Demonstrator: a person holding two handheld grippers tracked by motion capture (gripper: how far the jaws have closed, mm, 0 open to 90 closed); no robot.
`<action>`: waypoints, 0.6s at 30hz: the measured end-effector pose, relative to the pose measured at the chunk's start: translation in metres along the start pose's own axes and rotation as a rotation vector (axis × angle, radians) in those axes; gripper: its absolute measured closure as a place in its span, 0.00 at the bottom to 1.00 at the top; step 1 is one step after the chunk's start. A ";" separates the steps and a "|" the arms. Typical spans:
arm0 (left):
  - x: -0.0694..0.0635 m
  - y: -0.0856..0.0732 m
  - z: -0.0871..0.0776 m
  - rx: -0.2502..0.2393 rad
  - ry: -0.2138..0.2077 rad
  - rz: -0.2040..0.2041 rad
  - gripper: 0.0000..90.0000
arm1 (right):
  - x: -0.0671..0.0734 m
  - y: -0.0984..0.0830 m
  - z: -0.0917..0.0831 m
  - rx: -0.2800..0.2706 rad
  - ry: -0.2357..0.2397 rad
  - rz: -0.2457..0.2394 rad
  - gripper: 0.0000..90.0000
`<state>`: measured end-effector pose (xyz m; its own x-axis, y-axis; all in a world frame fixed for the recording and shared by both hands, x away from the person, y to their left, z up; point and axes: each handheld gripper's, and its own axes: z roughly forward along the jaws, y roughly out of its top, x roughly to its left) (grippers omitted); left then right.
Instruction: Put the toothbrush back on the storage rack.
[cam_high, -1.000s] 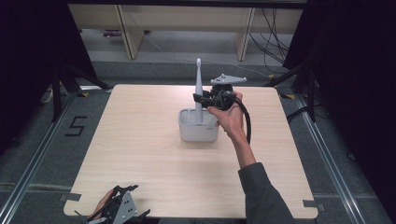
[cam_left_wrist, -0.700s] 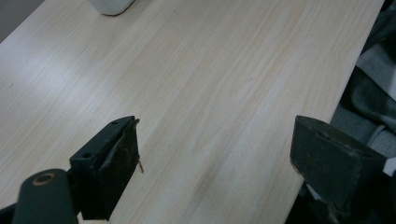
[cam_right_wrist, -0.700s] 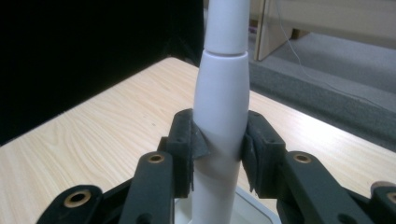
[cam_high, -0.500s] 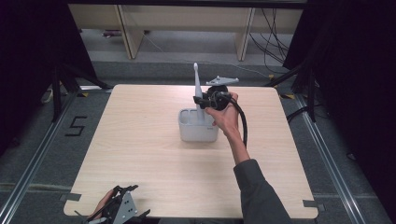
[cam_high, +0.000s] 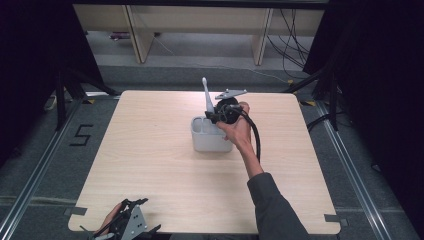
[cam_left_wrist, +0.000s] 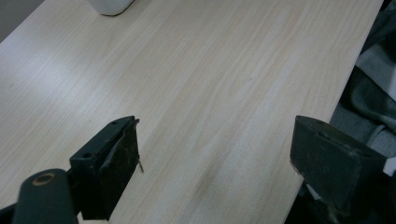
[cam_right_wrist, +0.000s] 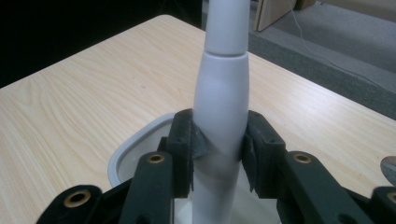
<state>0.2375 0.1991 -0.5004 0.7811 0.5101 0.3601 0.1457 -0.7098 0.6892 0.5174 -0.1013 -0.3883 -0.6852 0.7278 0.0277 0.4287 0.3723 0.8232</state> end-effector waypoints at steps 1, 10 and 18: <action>0.001 0.000 -0.001 0.013 0.001 0.014 0.17 | 0.000 -0.001 0.001 0.000 0.003 0.001 0.74; 0.000 0.000 0.000 0.012 0.002 0.013 0.17 | 0.000 -0.011 0.006 0.061 -0.004 -0.005 0.74; 0.000 0.000 0.000 0.009 0.003 0.009 0.17 | -0.001 -0.014 0.009 0.101 -0.004 -0.011 0.74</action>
<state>0.2375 0.1991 -0.5004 0.7808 0.5049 0.3679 0.1441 -0.7186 0.6803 0.5177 -0.1019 -0.4050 -0.6880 0.7255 0.0167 0.4786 0.4364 0.7619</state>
